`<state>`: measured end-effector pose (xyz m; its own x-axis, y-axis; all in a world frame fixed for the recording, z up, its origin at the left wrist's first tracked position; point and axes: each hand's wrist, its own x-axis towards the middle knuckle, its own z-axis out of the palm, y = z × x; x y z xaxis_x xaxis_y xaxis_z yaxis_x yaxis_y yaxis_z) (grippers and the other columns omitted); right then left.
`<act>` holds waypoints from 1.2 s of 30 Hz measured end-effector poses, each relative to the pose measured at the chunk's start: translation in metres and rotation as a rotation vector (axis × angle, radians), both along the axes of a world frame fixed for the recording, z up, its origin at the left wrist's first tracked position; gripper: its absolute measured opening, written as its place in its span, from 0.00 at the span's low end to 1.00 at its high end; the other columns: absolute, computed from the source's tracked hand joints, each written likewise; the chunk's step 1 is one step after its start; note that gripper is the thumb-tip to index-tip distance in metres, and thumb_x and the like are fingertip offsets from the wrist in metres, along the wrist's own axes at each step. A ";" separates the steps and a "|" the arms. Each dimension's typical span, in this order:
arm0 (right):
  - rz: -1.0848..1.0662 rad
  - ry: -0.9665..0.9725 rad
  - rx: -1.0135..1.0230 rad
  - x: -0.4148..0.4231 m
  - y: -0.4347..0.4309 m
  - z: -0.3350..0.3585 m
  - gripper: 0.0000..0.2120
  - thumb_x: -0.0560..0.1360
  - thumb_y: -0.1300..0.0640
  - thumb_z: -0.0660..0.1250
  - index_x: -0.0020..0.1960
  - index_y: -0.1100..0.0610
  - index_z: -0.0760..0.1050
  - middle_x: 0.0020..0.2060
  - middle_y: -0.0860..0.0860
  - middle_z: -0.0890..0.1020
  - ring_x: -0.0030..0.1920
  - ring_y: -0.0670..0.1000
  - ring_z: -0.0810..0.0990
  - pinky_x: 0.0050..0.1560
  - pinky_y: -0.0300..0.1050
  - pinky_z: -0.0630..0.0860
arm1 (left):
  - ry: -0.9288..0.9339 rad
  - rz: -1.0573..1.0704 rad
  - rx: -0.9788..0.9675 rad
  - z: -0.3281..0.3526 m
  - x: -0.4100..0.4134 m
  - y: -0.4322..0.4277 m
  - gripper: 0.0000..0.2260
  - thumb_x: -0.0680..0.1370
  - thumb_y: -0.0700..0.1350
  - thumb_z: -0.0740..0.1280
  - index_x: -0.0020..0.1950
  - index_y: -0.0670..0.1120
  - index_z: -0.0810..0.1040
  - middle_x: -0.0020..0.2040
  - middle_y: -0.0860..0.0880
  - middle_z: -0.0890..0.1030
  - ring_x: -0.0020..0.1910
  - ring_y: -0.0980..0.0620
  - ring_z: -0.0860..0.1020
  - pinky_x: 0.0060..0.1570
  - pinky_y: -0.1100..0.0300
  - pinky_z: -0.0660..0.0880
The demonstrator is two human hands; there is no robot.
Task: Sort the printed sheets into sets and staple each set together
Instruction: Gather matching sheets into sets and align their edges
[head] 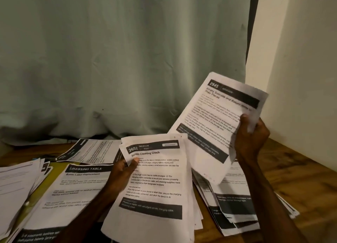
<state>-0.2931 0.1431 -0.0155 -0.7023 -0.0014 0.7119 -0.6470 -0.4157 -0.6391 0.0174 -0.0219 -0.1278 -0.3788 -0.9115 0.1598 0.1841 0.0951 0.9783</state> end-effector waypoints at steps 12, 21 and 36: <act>0.504 -0.390 0.302 0.041 -0.040 -0.054 0.18 0.71 0.58 0.79 0.59 0.56 0.79 0.50 0.52 0.87 0.44 0.52 0.88 0.40 0.50 0.86 | 0.281 -0.114 0.264 0.006 0.009 -0.007 0.13 0.81 0.42 0.66 0.64 0.38 0.78 0.59 0.37 0.84 0.52 0.37 0.85 0.44 0.45 0.85; 0.604 -0.450 0.457 0.061 -0.057 -0.072 0.20 0.68 0.56 0.82 0.56 0.53 0.79 0.46 0.52 0.88 0.39 0.52 0.88 0.30 0.44 0.82 | 0.264 -0.127 0.256 0.010 0.008 -0.009 0.15 0.79 0.43 0.68 0.64 0.39 0.78 0.59 0.37 0.84 0.53 0.36 0.85 0.46 0.44 0.85; 0.647 -0.308 0.377 0.069 -0.057 -0.087 0.13 0.75 0.55 0.76 0.58 0.54 0.80 0.50 0.49 0.88 0.45 0.50 0.88 0.35 0.41 0.82 | 0.062 0.001 0.145 0.003 0.005 -0.013 0.11 0.81 0.42 0.68 0.62 0.41 0.80 0.54 0.41 0.86 0.51 0.40 0.86 0.54 0.41 0.82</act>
<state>-0.2236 0.0857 -0.1029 -0.6445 -0.6760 0.3572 -0.1243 -0.3683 -0.9213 0.0227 -0.0350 -0.1246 -0.3710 -0.9273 0.0493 0.2444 -0.0463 0.9686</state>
